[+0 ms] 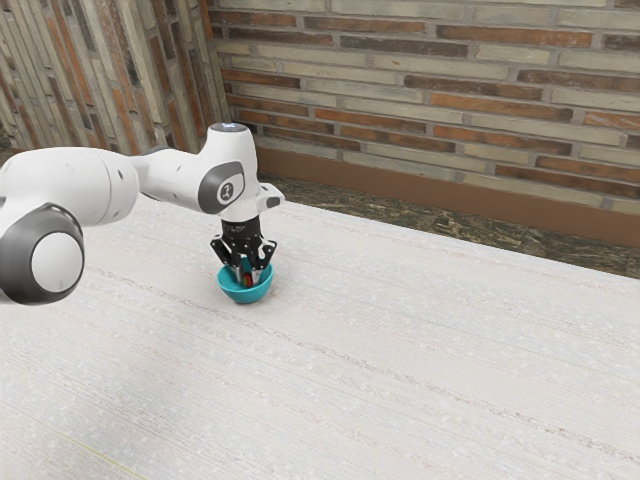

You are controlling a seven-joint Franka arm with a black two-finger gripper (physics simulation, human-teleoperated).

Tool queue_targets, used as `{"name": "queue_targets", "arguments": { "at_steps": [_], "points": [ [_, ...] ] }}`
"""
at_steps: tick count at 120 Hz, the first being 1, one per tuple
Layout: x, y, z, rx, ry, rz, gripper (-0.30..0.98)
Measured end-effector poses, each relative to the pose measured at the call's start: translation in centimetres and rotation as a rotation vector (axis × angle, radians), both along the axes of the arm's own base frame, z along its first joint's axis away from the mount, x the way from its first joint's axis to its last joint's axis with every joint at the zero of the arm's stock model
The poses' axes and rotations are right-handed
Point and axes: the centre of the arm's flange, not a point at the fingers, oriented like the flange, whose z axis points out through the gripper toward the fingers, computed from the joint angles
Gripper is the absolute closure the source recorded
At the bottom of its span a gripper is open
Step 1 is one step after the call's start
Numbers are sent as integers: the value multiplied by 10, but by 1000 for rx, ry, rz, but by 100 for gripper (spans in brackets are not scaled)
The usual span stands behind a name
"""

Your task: Take strawberry from the bowl

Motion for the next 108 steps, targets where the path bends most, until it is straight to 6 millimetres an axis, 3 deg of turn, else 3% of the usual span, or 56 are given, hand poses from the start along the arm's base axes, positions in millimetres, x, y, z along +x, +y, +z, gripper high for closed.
{"name": "queue_targets", "arguments": {
  "at_steps": [22,44,68,85,108],
  "points": [
    [-1,-1,1,4,0,1,62],
    [-3,-3,22,16,-19,-1,63],
    [-15,-12,69,33,-56,-8,66],
    [-16,-45,92,4,-85,-49,66],
    [-13,-92,89,-48,-87,-106,66]
  ]
}}
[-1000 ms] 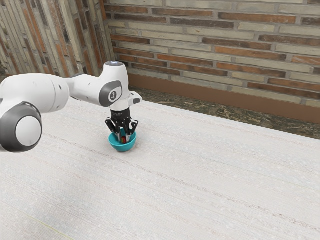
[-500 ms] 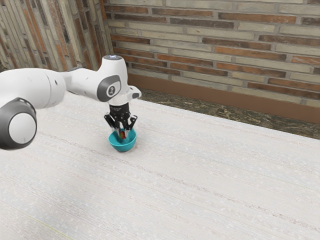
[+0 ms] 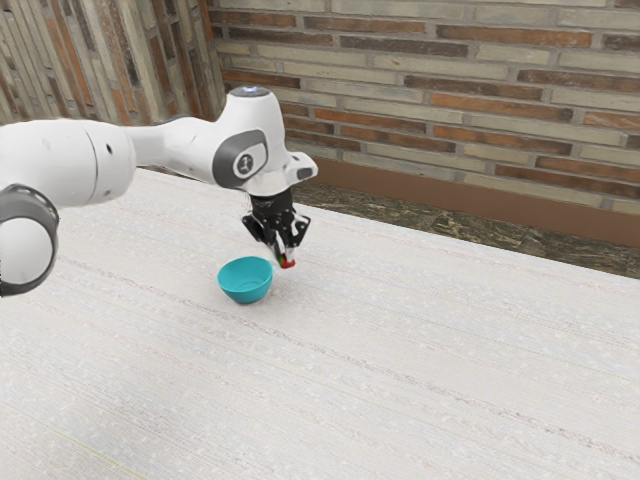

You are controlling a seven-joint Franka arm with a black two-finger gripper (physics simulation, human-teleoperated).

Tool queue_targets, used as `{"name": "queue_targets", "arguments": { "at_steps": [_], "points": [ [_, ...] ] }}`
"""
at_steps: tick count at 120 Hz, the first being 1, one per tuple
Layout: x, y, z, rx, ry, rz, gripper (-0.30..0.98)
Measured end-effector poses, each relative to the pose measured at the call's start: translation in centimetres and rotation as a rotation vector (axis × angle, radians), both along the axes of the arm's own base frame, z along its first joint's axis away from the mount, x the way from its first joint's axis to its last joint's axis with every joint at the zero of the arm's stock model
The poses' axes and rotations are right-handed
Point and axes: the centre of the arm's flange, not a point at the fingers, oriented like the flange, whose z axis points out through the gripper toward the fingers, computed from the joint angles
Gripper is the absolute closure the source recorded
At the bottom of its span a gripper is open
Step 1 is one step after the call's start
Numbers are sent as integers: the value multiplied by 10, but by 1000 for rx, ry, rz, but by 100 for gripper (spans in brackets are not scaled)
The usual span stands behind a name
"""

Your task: Take strawberry from the bowl

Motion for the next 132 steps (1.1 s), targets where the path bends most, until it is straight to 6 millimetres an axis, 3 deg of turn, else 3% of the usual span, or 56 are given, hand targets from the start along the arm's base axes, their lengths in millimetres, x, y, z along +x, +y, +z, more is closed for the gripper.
{"name": "queue_targets", "arguments": {
  "at_steps": [19,40,59,72,100,126,132],
  "points": [
    [5,-40,-33,-29,23,-46,67],
    [7,-69,-68,-50,42,-77,68],
    [7,-75,-65,-59,27,-85,37],
    [4,-75,-38,-48,-8,-89,22],
    [-17,-69,64,4,-108,-95,7],
    [-43,-70,194,50,-193,-86,3],
    [-47,-71,210,54,-189,-84,2]
  ]
}}
